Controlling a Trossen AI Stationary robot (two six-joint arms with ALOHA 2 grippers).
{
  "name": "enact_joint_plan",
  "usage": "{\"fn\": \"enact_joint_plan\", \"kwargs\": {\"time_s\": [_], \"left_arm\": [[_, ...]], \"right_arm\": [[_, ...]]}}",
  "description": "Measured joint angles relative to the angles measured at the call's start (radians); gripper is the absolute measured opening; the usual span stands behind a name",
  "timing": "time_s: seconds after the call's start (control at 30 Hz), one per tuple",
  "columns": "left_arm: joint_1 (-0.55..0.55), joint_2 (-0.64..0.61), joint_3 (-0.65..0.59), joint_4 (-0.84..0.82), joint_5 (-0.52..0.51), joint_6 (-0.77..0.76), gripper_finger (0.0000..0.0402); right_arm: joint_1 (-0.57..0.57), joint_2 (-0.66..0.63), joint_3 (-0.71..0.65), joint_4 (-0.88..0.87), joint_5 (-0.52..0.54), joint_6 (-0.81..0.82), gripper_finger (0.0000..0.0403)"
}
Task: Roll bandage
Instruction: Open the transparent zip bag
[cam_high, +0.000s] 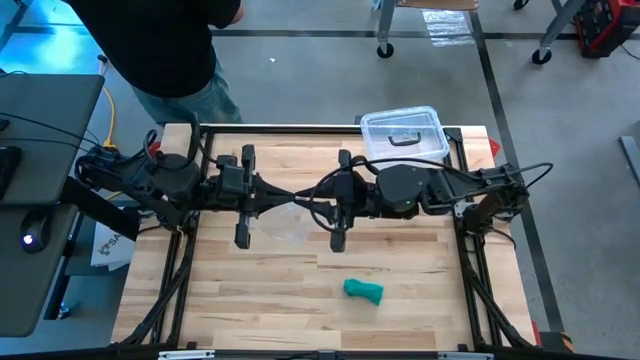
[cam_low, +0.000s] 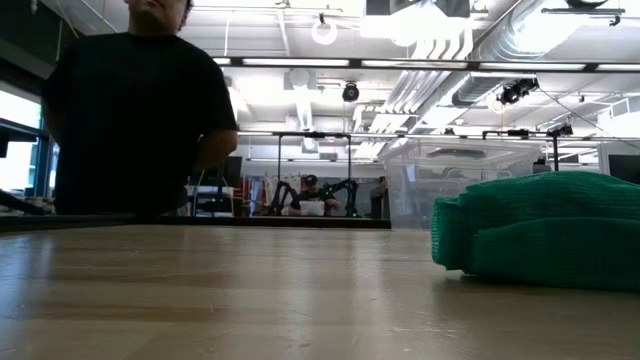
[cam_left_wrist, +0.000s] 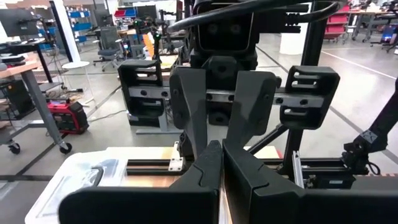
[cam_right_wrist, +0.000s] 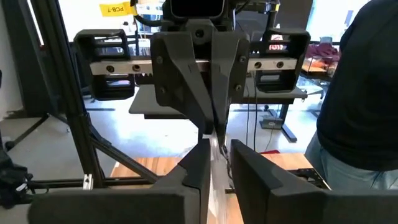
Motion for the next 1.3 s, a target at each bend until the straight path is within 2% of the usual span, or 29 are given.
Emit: {"fn": "enact_joint_plan", "kwargs": {"time_s": [0.33,1.3], "left_arm": [[0.0,0.0,0.0,0.0,0.0,0.0,0.0],[0.0,-0.028,-0.001,-0.027,-0.012,0.003,0.0]], "right_arm": [[0.001,0.0,0.0,-0.004,-0.005,0.0,0.0008],[0.021,-0.007,0.001,-0.163,-0.008,0.135,0.0019]]}}
